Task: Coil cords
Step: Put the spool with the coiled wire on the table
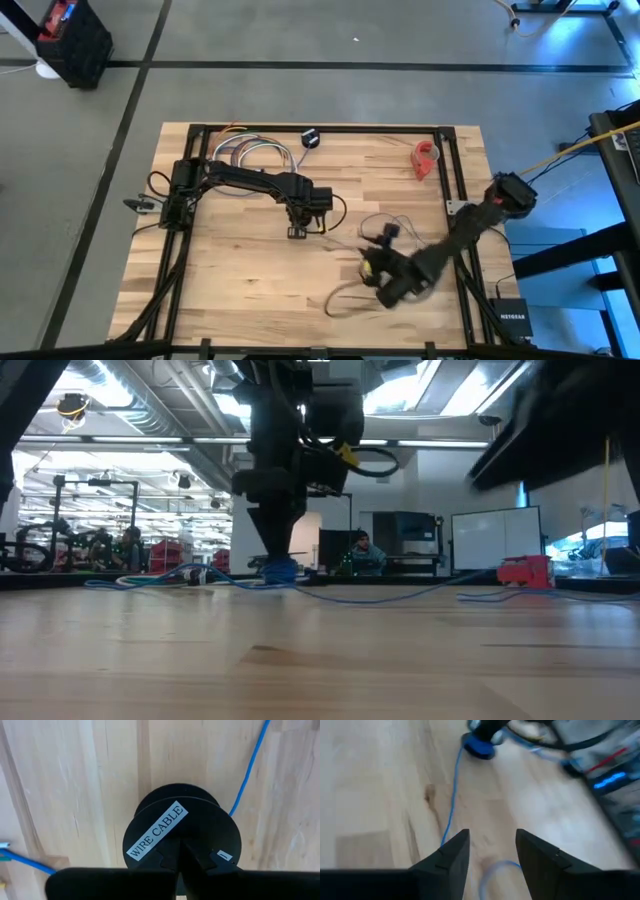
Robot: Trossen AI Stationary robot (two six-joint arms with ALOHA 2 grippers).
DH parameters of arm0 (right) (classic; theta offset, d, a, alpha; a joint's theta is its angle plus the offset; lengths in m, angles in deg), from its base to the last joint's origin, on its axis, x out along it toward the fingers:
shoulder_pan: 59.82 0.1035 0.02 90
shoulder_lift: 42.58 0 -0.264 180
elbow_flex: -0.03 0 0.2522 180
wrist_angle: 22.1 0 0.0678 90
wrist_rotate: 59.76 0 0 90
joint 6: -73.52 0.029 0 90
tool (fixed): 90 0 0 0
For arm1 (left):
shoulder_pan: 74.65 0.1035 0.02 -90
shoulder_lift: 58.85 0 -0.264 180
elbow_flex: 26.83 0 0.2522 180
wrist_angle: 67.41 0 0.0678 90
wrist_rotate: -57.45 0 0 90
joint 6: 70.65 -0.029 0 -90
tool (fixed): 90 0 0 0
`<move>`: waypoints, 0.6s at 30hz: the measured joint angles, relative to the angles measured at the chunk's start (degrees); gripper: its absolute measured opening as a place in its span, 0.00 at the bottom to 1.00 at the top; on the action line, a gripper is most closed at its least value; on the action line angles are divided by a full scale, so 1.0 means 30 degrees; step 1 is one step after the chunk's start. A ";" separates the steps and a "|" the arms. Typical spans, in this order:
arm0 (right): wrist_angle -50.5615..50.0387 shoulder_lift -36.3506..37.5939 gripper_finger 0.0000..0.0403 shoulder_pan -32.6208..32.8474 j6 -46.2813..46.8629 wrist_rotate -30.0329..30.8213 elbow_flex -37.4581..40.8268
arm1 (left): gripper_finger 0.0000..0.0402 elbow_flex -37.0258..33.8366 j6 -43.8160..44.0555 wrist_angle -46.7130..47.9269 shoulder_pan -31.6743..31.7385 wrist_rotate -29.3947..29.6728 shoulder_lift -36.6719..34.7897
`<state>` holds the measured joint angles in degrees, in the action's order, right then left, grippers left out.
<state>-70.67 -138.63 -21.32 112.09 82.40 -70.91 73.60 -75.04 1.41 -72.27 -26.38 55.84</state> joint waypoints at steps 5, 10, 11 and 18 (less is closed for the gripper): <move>1.1622 -0.0015 0.40 -0.3249 -0.5310 -0.5759 0.4396 | 0.01 -0.0013 -0.0131 -0.0161 0.0000 0.0000 -0.0001; 1.9106 -0.0184 0.40 -0.6266 -0.7436 -0.9305 0.6792 | 0.01 -0.0112 -0.0158 -0.0241 -0.0001 0.0000 -0.0006; 1.9891 -0.0338 0.40 -0.6700 -0.7644 -0.9922 0.6899 | 0.01 -0.0109 -0.0158 -0.0257 0.0000 0.0000 -0.0022; 2.0789 -0.3101 0.40 -0.7484 -0.9224 -1.2250 0.5879 | 0.01 -0.0109 0.0198 -0.0452 0.0000 0.0001 -0.0022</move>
<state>-8.30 -147.93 -43.77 84.41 45.65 -53.27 73.27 -74.45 0.05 -72.27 -26.37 55.78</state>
